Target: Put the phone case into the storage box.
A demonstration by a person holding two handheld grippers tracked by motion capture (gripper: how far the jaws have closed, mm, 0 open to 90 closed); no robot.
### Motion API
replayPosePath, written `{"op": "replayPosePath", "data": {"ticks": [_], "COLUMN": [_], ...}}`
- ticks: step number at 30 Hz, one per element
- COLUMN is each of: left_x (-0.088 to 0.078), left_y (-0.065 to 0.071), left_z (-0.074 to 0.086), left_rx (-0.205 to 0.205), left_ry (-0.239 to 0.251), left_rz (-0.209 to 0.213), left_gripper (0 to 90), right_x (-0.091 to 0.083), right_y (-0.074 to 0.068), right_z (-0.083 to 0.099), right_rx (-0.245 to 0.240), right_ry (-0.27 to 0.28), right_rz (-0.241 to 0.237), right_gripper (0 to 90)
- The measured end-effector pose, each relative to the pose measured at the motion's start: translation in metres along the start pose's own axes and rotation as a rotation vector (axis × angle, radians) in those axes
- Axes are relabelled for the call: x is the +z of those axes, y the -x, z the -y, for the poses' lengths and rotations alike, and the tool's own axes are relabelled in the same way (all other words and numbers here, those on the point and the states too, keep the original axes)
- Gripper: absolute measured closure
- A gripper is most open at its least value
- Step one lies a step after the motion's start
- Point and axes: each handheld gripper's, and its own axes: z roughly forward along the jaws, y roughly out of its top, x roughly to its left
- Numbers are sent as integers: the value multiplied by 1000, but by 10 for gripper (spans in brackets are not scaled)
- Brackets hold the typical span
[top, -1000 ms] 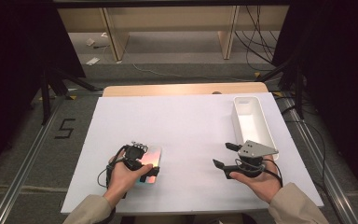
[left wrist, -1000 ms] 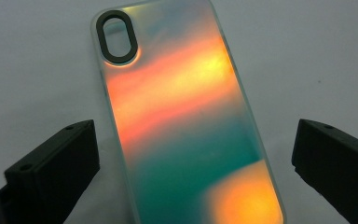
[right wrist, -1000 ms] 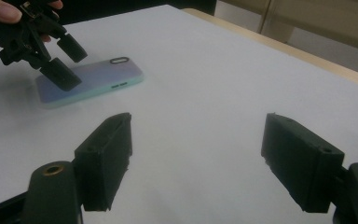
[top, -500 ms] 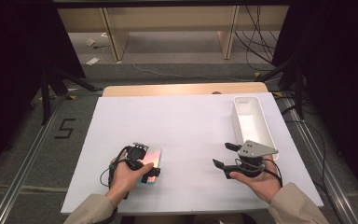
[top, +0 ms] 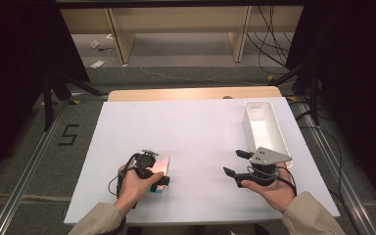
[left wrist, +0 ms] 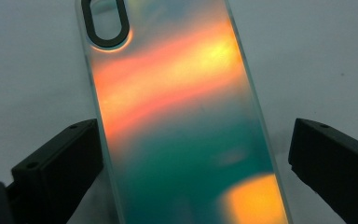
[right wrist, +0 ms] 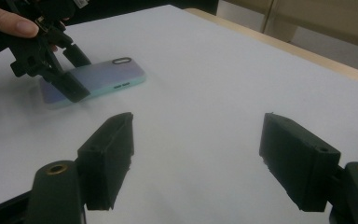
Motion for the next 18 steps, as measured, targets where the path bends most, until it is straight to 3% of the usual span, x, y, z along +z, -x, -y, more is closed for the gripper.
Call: {"op": "replayPosePath", "data": {"ticks": [12, 18], "left_x": [0, 0], "left_y": [2, 2], "left_z": [0, -1], "left_rx": [31, 32], "left_ry": [-13, -17], "left_rz": [-47, -49], "left_gripper": [84, 92], "right_x": [1, 1], "right_y": [0, 0], "right_z": [0, 0], "right_rx": [4, 2], "right_ry": [-1, 1], "right_rz": [-7, -11], "right_gripper": [277, 279]}}
